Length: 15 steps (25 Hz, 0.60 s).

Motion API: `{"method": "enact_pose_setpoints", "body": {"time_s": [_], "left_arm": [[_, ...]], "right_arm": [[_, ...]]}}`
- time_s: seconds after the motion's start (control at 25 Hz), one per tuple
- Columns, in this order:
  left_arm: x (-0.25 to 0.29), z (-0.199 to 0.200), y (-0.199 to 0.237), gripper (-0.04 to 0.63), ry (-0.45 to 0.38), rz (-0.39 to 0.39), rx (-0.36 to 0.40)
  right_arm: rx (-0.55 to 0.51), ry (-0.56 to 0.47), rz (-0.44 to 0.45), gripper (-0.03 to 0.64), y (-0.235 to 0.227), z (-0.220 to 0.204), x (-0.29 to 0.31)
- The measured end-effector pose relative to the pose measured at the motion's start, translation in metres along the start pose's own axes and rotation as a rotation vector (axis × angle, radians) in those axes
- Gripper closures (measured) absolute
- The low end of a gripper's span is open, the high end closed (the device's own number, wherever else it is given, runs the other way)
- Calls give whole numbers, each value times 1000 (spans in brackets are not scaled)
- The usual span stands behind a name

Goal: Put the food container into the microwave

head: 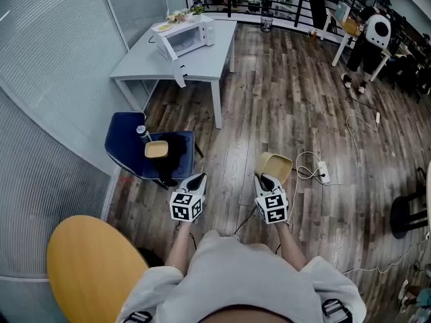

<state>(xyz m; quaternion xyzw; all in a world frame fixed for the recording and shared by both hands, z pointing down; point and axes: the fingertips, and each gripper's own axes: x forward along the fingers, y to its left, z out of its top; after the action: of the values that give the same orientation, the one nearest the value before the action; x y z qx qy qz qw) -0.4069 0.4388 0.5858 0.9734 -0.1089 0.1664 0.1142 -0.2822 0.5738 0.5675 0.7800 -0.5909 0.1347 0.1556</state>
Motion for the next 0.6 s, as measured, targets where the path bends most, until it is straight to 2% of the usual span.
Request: {"method": "enact_pose_setpoints", "body": {"time_s": [0.28,0.6], "left_arm": [[17,-3,-5,584,5,-6,-11],[38,1,12,584,17,-1,-14]], "right_arm": [[3,25,12,594,-8,-12,7],[6,36,12,594,-24,-11,30]]}}
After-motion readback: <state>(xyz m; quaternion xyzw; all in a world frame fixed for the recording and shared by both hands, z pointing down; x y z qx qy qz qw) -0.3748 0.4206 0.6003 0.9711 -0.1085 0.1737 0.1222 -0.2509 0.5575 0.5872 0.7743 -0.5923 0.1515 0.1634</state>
